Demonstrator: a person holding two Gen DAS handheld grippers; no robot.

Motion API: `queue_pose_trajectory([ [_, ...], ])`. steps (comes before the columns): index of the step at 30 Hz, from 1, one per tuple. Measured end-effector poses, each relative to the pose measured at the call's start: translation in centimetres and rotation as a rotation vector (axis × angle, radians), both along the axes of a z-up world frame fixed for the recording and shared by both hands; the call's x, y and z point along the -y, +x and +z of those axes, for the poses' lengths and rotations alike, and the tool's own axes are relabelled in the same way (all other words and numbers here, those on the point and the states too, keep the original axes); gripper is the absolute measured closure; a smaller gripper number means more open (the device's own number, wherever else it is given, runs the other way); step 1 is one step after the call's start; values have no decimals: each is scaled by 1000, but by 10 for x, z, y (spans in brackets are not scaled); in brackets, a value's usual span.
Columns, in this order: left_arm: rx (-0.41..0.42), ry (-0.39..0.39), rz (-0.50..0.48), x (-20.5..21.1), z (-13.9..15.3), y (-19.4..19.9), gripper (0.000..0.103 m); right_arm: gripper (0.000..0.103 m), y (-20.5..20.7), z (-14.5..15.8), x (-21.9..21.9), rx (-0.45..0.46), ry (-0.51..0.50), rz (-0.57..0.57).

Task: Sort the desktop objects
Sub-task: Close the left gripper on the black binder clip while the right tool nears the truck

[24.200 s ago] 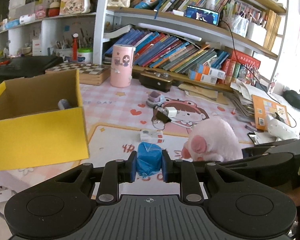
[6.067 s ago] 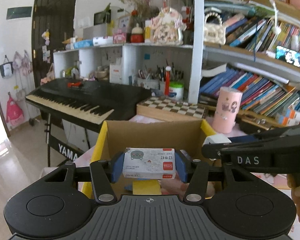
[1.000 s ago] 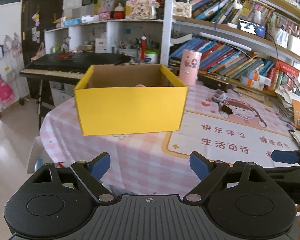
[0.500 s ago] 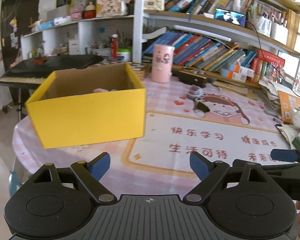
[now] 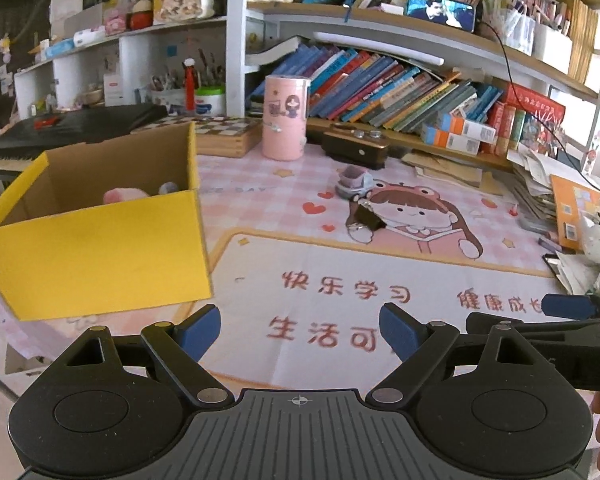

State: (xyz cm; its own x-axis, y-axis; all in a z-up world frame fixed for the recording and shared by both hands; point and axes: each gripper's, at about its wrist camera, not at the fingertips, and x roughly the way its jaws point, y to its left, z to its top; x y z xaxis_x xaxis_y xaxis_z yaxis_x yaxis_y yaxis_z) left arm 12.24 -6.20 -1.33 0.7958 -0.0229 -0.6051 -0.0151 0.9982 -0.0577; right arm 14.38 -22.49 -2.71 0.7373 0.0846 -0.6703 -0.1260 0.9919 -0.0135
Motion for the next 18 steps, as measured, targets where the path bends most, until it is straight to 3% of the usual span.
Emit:
queue_pose_trajectory([
  [18, 0, 16, 40, 47, -1, 65, 14, 20, 75, -3, 54, -5, 29, 3],
])
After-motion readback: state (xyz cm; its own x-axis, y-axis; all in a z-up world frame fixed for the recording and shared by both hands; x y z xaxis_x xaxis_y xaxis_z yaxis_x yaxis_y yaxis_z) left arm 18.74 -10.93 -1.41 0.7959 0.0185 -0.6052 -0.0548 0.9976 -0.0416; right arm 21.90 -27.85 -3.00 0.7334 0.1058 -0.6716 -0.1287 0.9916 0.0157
